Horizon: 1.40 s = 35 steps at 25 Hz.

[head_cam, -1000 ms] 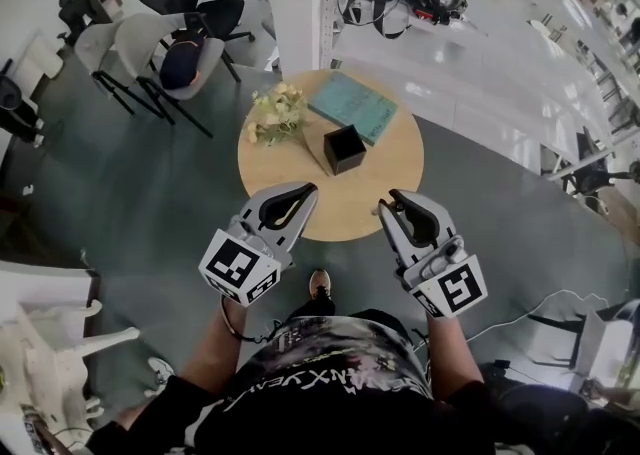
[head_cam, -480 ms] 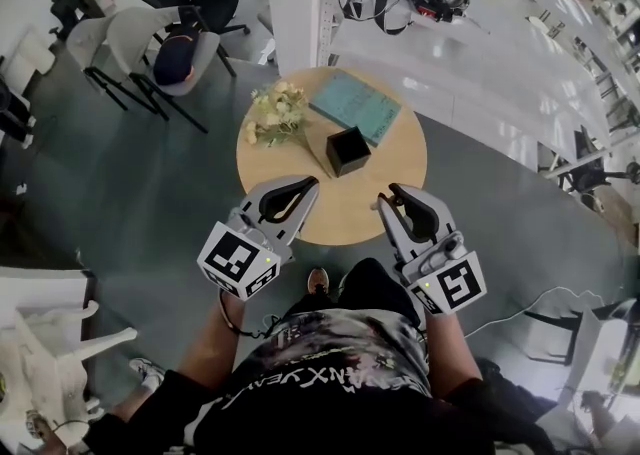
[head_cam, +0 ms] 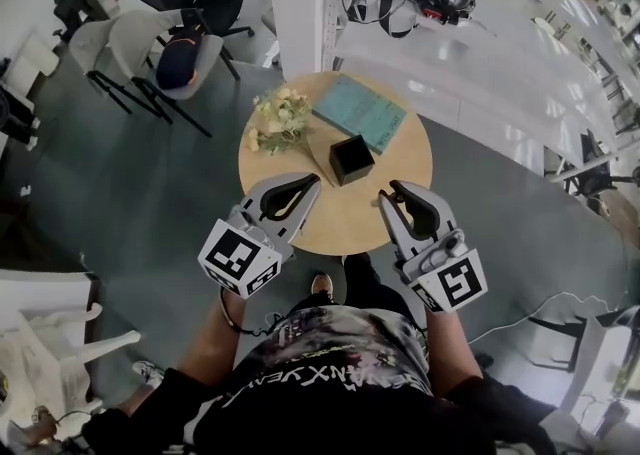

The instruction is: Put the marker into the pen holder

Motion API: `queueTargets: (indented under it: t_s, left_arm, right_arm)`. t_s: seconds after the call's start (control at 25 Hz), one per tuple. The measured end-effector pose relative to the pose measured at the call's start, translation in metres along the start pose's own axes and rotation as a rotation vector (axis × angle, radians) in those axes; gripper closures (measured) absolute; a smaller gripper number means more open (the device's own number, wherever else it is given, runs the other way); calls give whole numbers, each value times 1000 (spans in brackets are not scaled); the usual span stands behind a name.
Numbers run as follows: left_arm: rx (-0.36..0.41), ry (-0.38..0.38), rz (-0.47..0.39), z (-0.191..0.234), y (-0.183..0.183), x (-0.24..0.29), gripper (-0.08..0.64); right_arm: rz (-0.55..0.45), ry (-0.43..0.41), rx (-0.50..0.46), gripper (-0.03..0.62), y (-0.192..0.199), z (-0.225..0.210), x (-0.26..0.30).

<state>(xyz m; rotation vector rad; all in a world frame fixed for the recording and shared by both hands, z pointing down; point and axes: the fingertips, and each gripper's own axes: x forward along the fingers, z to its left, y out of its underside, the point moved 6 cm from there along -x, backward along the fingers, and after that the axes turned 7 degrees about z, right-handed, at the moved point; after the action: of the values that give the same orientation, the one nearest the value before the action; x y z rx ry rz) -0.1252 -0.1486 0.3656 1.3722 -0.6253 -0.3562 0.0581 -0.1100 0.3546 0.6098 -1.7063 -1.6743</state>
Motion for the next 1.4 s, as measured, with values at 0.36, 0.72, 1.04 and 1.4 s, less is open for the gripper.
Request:
queueTargets:
  t_s: [0.36, 0.72, 1.04, 1.4]
  left_arm:
    - [2, -10, 3, 24, -5, 35, 535]
    - [-5, -18, 10, 53, -9, 82, 535]
    - [-20, -28, 43, 74, -3, 125, 535]
    - [-49, -34, 91, 84, 12, 158, 535]
  right_arm:
    - [-2, -10, 6, 518, 5, -36, 23]
    - [9, -38, 13, 518, 12, -85, 57]
    - [17, -56, 22, 518, 18, -126, 79]
    - [34, -105, 56, 518, 39, -153, 97]
